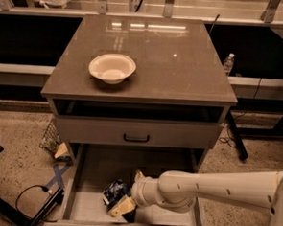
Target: Pick blue chip bag from middle drawer and place on counter
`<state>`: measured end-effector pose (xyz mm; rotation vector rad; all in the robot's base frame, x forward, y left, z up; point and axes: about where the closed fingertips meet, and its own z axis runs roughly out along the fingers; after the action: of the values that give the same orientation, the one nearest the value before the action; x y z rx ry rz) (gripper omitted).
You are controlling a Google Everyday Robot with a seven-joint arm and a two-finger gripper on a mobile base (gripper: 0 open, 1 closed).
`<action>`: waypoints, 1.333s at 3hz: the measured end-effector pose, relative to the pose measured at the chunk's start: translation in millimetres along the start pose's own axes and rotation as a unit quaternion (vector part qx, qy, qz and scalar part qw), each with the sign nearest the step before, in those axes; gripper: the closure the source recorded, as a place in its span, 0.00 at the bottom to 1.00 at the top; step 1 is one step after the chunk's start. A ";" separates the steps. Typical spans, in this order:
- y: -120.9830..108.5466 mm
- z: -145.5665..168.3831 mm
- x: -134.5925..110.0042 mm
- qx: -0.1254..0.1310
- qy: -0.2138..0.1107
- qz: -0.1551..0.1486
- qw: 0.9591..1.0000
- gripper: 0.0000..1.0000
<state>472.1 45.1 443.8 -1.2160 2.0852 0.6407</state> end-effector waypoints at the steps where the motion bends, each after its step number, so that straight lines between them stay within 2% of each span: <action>1: 15.2 30.4 -2.3 -0.022 0.002 0.004 1.000 0.23; 2: 14.8 29.0 -2.4 -0.022 0.002 0.004 1.000 0.46; 3: 18.2 30.4 -4.2 -0.023 0.001 -0.001 1.000 0.77; 4: 29.6 12.5 -18.0 -0.024 -0.035 -0.022 0.999 0.99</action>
Offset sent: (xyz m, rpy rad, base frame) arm -0.0029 0.0238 -0.0148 0.0131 0.0284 0.0203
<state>456.0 77.5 451.1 -1.2452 1.9910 0.7069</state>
